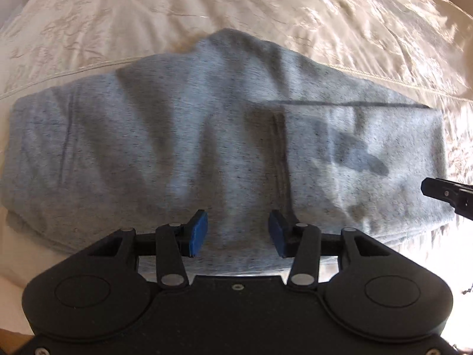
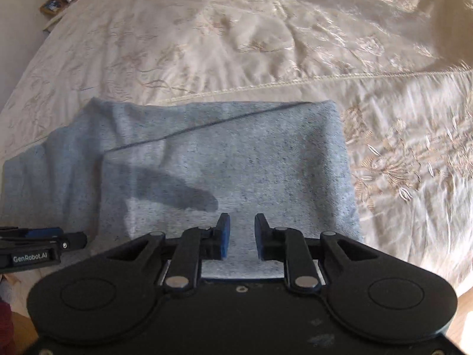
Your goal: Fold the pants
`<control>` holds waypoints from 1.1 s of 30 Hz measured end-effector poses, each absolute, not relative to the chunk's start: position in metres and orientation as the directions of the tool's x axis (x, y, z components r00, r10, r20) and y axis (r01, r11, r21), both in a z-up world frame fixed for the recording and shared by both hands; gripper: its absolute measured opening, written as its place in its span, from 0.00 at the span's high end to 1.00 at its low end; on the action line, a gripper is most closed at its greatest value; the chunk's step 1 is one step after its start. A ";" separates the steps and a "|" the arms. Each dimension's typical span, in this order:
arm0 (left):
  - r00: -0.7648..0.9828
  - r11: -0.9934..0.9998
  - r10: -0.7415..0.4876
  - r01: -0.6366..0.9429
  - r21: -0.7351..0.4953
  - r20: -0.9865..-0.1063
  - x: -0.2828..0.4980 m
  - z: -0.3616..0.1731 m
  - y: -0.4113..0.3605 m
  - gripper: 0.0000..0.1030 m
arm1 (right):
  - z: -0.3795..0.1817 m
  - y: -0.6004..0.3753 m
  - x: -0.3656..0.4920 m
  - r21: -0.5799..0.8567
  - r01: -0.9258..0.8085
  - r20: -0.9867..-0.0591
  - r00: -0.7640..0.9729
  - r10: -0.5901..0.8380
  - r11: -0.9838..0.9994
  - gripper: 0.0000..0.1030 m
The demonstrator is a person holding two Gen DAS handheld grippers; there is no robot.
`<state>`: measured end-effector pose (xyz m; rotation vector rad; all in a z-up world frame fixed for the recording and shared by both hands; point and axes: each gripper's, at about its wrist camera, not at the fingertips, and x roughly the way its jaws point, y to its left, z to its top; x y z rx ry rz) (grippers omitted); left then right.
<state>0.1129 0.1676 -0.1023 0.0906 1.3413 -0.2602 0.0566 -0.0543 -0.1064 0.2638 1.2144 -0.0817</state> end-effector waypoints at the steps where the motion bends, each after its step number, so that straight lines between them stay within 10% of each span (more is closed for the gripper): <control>1: 0.211 0.977 -0.118 0.197 -0.076 -0.970 0.114 -0.100 0.179 0.48 | -0.107 -0.043 0.062 0.179 0.156 -0.930 0.349 0.116 0.971 0.81; 14: 0.272 0.985 0.045 -0.172 -0.003 -0.961 0.117 -0.084 0.311 0.44 | -0.144 0.047 0.086 0.263 -0.090 -0.938 0.207 0.277 0.961 0.80; 24: 0.284 0.996 0.006 -0.089 -0.020 -0.959 0.159 -0.104 0.374 0.33 | -0.157 0.067 0.089 0.158 0.031 -0.970 0.194 0.149 0.987 0.81; 33: 0.117 0.987 -0.158 0.057 -0.152 -0.981 0.177 -0.164 0.395 0.00 | -0.163 0.092 0.099 0.073 0.142 -0.980 0.194 0.044 0.987 0.78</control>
